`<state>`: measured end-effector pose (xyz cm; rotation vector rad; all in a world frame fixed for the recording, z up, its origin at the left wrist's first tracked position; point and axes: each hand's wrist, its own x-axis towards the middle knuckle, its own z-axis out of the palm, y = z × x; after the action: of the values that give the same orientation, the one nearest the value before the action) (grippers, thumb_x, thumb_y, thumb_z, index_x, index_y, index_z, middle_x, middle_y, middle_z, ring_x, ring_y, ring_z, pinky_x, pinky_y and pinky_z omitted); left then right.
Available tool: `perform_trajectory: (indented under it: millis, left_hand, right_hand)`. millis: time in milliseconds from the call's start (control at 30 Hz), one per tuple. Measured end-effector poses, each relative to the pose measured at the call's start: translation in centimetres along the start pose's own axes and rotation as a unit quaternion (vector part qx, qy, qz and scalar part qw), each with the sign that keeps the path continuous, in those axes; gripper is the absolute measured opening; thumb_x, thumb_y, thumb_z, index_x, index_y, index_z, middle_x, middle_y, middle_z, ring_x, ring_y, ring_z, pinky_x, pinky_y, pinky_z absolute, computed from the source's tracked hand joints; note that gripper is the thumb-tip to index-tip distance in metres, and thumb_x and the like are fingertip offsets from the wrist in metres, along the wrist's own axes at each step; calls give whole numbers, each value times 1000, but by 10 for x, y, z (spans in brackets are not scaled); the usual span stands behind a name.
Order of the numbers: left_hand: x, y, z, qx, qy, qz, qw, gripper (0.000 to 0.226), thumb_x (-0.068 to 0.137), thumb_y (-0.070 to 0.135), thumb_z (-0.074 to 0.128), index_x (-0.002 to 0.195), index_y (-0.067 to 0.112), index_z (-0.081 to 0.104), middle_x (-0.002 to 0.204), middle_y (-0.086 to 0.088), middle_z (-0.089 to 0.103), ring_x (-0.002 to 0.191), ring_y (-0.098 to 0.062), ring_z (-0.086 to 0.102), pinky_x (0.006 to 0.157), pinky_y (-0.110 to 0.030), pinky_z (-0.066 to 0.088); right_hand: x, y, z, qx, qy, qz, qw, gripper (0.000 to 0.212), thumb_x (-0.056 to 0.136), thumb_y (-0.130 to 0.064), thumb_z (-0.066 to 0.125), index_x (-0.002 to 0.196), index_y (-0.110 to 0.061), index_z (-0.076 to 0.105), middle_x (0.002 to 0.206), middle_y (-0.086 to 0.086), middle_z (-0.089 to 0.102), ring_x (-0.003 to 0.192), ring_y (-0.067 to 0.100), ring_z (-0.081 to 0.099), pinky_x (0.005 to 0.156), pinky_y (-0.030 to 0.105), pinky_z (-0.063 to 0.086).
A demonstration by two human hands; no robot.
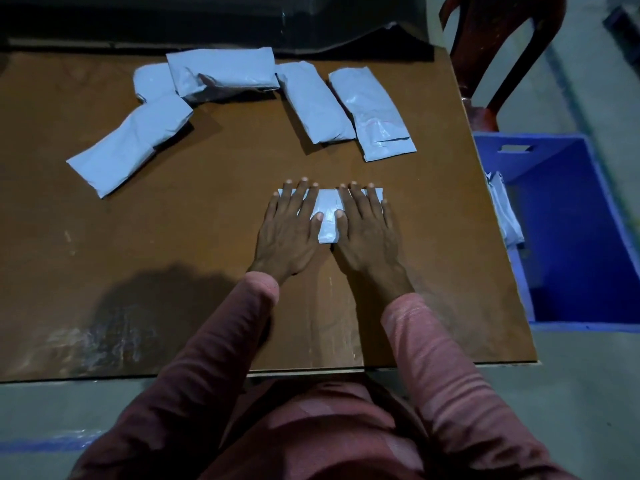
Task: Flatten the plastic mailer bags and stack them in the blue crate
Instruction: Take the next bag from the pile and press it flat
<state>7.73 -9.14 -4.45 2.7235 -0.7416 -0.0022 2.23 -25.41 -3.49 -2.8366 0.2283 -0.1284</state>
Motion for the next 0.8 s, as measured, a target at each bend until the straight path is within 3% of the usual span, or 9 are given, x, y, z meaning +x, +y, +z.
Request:
perform_trajectory:
  millis: [267, 400, 533, 800]
  left_hand:
    - [-1, 2, 1, 13, 0, 5, 1000, 58, 110, 37, 22, 163, 12, 25, 171, -11, 21, 159, -33, 14, 128, -53, 16]
    - [-11, 3, -2, 24, 11, 11, 1000, 62, 110, 41, 21, 166, 13, 13, 174, -11, 9, 161, -32, 4, 129, -54, 8]
    - [-40, 18, 4, 5, 9, 29, 1000, 63, 110, 38, 18, 166, 14, 4, 174, -7, -4, 160, -26, -11, 130, -50, 5]
    - [-43, 15, 11, -20, -4, 41, 999, 59, 112, 35, 24, 166, 15, 14, 174, -7, -1, 160, -27, -10, 131, -48, 2]
  right_hand:
    - [-2, -1, 4, -31, 15, 6, 999, 56, 109, -40, 19, 161, -22, 26, 168, 1, 26, 158, 23, 13, 127, 47, 11]
    - [-12, -4, -4, -35, 6, -11, 999, 59, 109, -40, 16, 163, -18, 17, 171, 4, 13, 159, 24, 4, 127, 51, 4]
    - [-46, -24, 9, 32, 9, 0, 999, 59, 111, -37, 21, 164, -11, 14, 172, 4, 7, 159, 21, -6, 129, 42, 2]
    - [-44, -21, 19, 62, -7, -10, 998, 61, 107, -33, 23, 162, -8, 17, 171, 7, 10, 158, 27, -7, 128, 43, -5]
